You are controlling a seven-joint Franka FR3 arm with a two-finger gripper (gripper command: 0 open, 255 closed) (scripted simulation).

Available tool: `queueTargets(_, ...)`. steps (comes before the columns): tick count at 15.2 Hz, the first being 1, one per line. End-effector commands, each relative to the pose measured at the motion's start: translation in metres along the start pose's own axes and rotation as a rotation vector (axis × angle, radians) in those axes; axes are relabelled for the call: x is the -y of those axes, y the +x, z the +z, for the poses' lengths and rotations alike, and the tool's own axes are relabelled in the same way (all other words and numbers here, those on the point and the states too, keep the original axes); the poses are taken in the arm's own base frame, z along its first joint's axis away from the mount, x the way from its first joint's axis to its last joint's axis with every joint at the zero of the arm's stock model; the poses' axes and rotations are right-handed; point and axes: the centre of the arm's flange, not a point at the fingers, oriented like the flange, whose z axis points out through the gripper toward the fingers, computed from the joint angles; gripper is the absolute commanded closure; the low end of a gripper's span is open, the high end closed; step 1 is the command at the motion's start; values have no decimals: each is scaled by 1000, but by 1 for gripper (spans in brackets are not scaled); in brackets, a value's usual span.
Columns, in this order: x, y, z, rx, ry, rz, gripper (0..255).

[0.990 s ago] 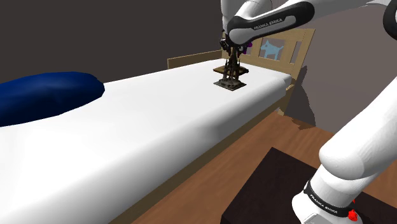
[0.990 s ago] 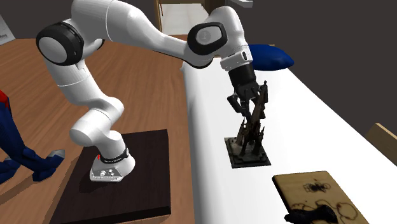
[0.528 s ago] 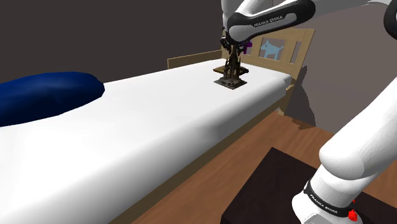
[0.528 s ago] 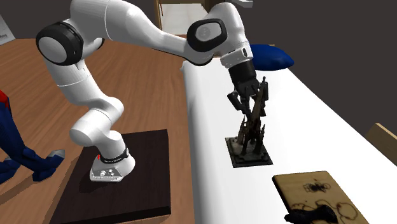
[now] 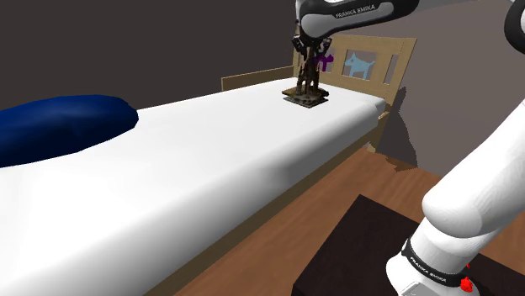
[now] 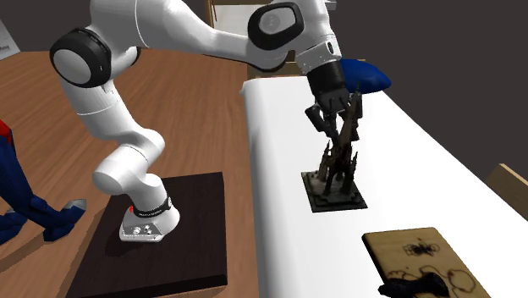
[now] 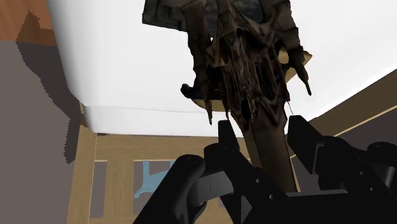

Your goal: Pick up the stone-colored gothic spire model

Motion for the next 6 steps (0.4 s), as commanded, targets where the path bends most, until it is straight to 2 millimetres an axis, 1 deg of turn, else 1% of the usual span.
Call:
queueTargets(1,0,6,-9,0,0,0,255)
queueTargets(4,1,17,-21,0,0,0,255)
queueTargets(6,1,17,-21,0,0,0,255)
